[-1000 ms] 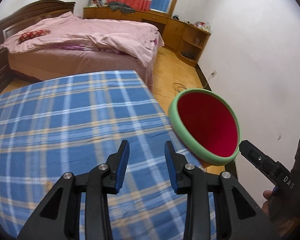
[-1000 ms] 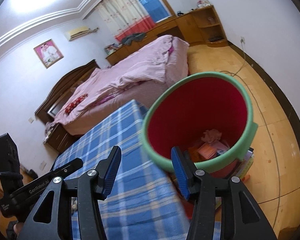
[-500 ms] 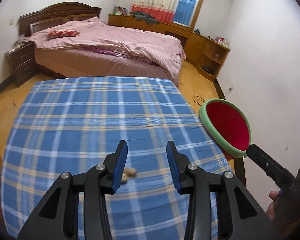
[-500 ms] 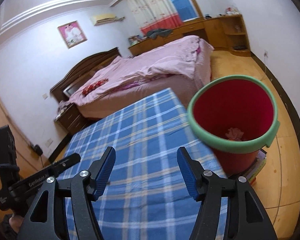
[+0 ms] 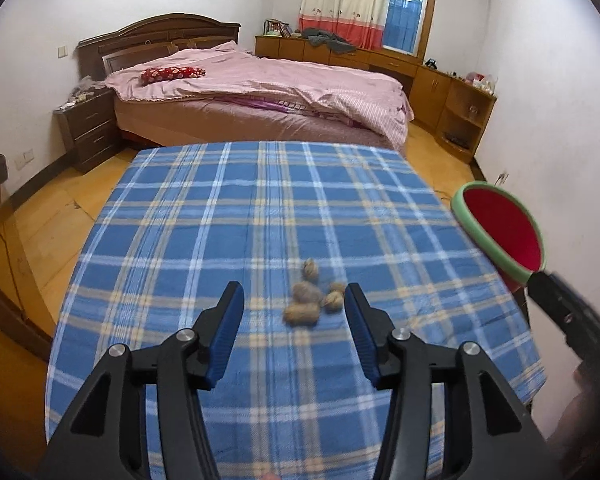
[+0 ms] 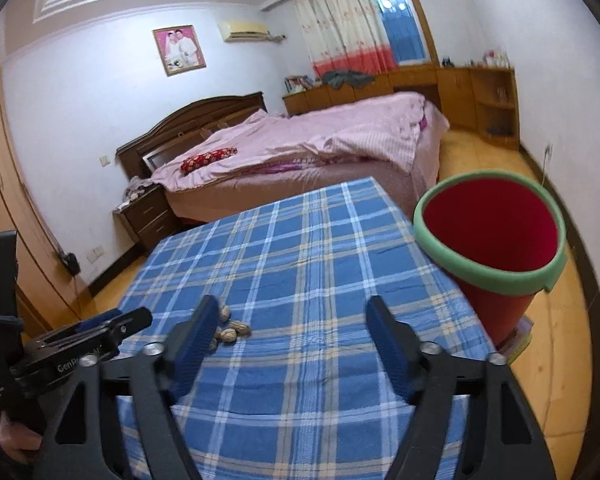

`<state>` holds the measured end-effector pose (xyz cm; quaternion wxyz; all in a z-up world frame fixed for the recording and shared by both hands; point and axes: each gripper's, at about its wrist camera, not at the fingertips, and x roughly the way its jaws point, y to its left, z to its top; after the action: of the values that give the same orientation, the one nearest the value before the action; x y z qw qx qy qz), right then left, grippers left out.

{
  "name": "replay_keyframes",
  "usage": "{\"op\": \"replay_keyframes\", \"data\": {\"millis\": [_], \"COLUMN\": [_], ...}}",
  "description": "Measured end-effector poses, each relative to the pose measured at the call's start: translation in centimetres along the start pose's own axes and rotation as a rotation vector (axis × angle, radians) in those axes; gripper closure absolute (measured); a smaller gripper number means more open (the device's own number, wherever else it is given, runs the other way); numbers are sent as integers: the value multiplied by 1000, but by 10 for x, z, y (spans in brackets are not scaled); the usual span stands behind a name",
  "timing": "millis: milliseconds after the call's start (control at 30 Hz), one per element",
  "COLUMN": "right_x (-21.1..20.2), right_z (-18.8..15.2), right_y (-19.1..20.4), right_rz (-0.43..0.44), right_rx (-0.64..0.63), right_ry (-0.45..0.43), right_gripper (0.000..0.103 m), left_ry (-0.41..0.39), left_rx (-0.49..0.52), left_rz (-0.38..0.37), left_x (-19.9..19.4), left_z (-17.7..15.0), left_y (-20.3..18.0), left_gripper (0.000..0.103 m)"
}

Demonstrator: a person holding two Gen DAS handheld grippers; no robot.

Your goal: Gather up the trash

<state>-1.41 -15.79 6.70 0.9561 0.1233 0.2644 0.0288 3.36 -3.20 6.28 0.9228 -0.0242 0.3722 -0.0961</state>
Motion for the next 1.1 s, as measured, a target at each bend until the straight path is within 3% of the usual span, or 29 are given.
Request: {"op": "replay_keyframes", "data": {"millis": [167,467,1100], "right_x": [1,13,20], "right_z": [-16,-40,-47], "right_y": [11,10,3], "right_rz": [-38,-57,-50], "right_rx": [-82,-91,-61], "right_ry": [-31,-12,12], "right_gripper": [21,21,21], "left_ry": [-9,-11,-36], "left_rx": [-16,-56,-37], "left_rz": [3,100,121], "left_x": [5,17,19], "left_z": [-19,-34,-38], "left_y": [6,18,13], "left_gripper": [51,51,51]}}
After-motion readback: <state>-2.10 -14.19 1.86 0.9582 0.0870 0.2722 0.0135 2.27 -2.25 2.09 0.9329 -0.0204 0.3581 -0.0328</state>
